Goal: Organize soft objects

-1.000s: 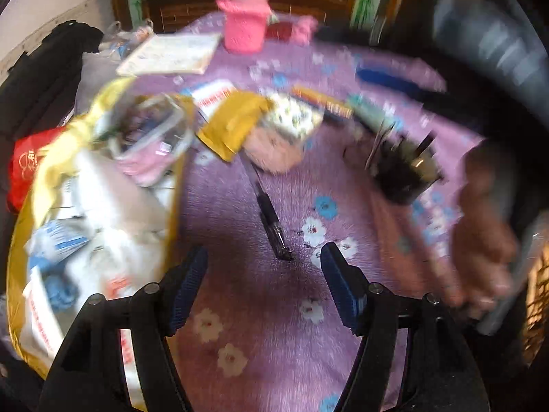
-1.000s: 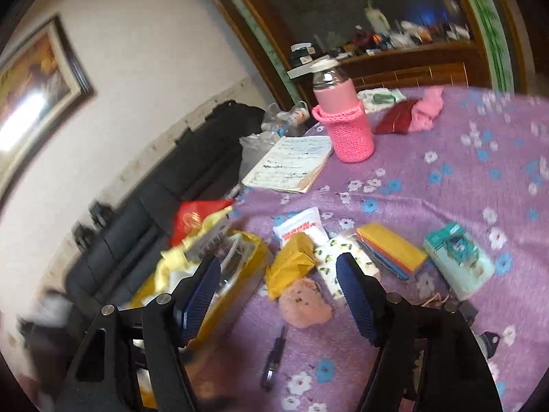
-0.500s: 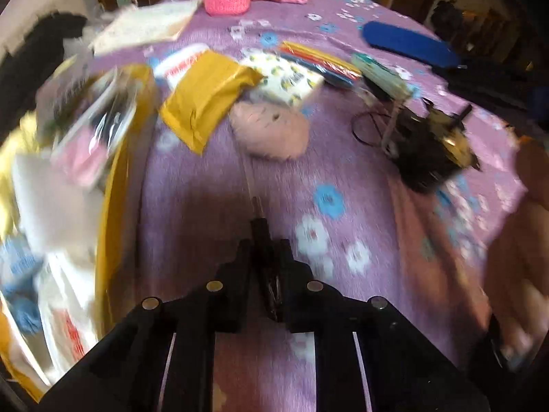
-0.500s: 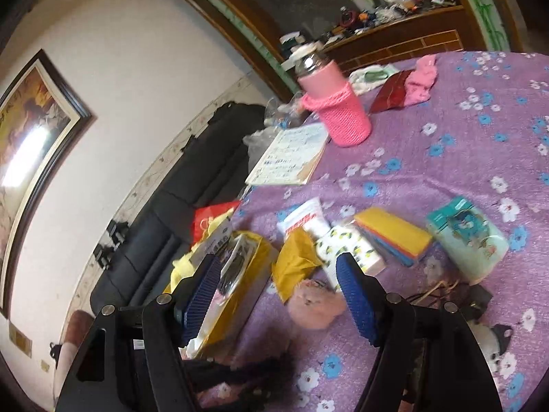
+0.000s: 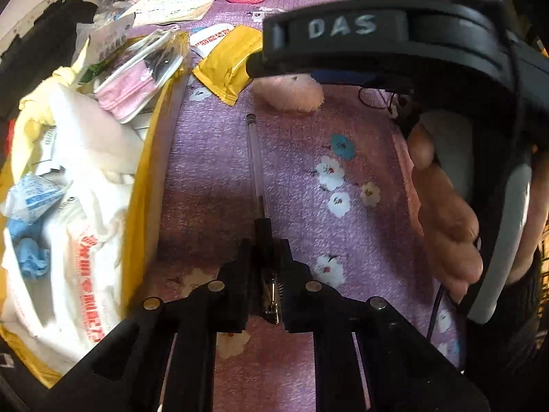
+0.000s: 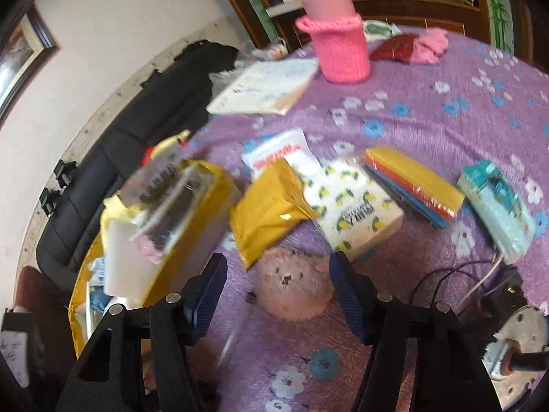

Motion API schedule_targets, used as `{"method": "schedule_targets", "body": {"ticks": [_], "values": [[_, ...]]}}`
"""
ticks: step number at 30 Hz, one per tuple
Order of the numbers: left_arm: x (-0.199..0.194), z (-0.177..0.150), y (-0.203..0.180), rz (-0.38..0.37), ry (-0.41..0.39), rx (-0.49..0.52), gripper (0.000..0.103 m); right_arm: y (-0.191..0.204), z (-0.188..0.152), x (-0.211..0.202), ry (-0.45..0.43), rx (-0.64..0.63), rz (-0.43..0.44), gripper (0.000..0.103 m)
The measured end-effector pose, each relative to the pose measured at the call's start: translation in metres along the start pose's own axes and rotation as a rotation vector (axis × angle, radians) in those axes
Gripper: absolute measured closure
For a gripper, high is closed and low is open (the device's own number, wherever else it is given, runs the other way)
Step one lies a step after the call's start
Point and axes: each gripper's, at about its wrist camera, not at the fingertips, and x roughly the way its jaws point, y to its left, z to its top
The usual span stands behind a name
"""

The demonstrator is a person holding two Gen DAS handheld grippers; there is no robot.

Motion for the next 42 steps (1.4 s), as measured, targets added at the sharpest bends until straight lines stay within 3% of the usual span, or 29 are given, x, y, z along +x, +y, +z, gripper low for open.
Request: {"method": "schedule_targets", "body": {"ticks": [2,4,8,11,12,14,15,16,17,19,21,26,29,34,37,42], "values": [[-0.003,-0.003,0.000,0.041,-0.009,0.014,0.092,-0.001,0.001,0.011,0.041,0.002,-0.040,0.052],[-0.007,-0.006,-0.001,0.058,-0.023,0.013,0.092,0.001,-0.001,0.016,0.051,-0.019,-0.089,0.057],[-0.011,-0.004,0.004,0.012,0.001,0.001,0.091,0.013,-0.001,0.020,0.062,-0.072,-0.152,0.069],[-0.027,0.014,0.011,-0.005,-0.029,0.010,0.091,0.008,0.000,0.006,0.022,-0.032,-0.089,0.072],[-0.037,0.021,0.017,-0.037,-0.048,0.002,0.087,0.006,0.000,-0.003,-0.008,-0.016,-0.054,0.072],[-0.051,0.029,0.023,-0.097,-0.088,-0.030,0.063,-0.001,0.002,-0.026,-0.101,0.024,0.023,0.071],[-0.058,0.039,0.028,-0.129,-0.133,-0.038,0.040,-0.004,0.002,-0.034,-0.138,0.042,0.048,0.071],[-0.059,0.048,0.029,-0.136,-0.170,-0.036,0.028,-0.008,0.002,-0.042,-0.173,0.062,0.066,0.071],[-0.059,0.058,0.029,-0.125,-0.213,-0.033,0.027,-0.013,0.002,-0.049,-0.209,0.089,0.067,0.071],[-0.055,0.080,0.028,-0.083,-0.251,-0.017,0.026,-0.022,0.000,-0.057,-0.246,0.125,0.059,0.071],[-0.041,0.101,0.024,-0.089,-0.231,0.015,0.026,-0.030,-0.003,-0.061,-0.263,0.152,0.059,0.070],[-0.011,0.127,0.008,-0.027,-0.216,0.194,0.026,-0.045,-0.008,-0.071,-0.294,0.214,0.114,0.070],[0.004,0.139,0.004,-0.032,-0.114,0.272,0.026,-0.049,-0.010,-0.079,-0.308,0.217,0.125,0.070],[0.028,0.159,0.001,-0.029,-0.035,0.302,0.026,-0.053,-0.006,-0.079,-0.312,0.214,0.134,0.070],[0.042,0.161,0.003,-0.078,0.036,0.300,0.026,-0.057,-0.005,-0.078,-0.299,0.236,0.163,0.070],[0.036,0.146,-0.011,-0.100,0.069,0.371,0.027,-0.060,-0.005,-0.079,-0.301,0.267,0.169,0.070]]}}
